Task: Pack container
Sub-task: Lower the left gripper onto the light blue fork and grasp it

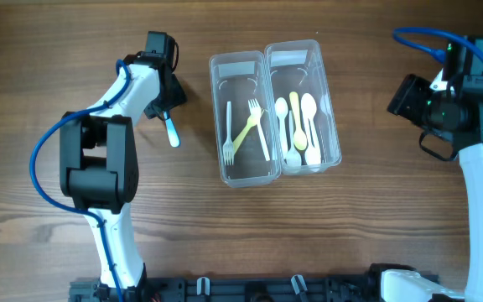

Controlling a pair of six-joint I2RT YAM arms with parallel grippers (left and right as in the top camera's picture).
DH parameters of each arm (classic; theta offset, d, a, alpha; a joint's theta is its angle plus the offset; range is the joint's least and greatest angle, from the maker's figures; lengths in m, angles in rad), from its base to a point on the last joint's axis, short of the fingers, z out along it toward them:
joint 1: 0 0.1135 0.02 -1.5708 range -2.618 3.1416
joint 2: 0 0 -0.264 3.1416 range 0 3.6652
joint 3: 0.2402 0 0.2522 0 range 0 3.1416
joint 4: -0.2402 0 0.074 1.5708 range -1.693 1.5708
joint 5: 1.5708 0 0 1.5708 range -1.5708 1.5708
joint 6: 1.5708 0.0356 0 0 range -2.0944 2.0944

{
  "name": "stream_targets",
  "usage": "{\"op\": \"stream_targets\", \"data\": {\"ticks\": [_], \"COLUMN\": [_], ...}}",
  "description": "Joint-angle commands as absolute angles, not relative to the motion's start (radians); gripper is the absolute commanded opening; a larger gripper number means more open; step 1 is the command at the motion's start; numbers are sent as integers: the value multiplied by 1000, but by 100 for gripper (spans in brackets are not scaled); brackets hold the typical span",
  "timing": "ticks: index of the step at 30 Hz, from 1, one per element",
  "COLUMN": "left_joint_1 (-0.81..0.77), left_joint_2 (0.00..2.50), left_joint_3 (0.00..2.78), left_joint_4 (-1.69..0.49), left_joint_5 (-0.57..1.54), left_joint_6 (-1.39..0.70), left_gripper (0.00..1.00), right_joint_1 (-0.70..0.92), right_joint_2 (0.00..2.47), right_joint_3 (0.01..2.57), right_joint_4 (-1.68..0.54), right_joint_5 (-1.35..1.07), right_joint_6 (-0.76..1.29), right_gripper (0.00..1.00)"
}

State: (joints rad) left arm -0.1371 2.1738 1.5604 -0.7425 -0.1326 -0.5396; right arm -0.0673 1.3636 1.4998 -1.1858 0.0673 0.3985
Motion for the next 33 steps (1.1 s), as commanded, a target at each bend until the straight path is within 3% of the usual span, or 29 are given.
{"op": "stream_targets", "data": {"ticks": [1, 4, 8, 11, 21, 33], "left_joint_1": [-132, -132, -131, -131, -131, -170], "left_joint_2": [2198, 2198, 2198, 2199, 2191, 1970], "left_joint_3": [1557, 1557, 1557, 1557, 1560, 1659], "left_joint_4": [-739, -739, -734, -732, -751, -967], "left_joint_5": [-149, -151, -151, -151, -140, -121], "left_joint_6": [-445, -371, -369, -370, -370, -344], "left_gripper": [57, 50, 29, 28, 8, 8], "right_joint_1": [-72, -72, -72, -72, -72, -72], "right_joint_2": [1369, 1369, 1369, 1369, 1369, 1369], "right_joint_3": [1497, 1497, 1497, 1497, 1497, 1497], "right_joint_4": [-1182, -1183, -1183, -1183, -1183, -1182], "right_joint_5": [52, 52, 52, 52, 52, 52], "right_joint_6": [395, 395, 395, 392, 392, 392], "right_gripper": [71, 71, 70, 70, 70, 70]}}
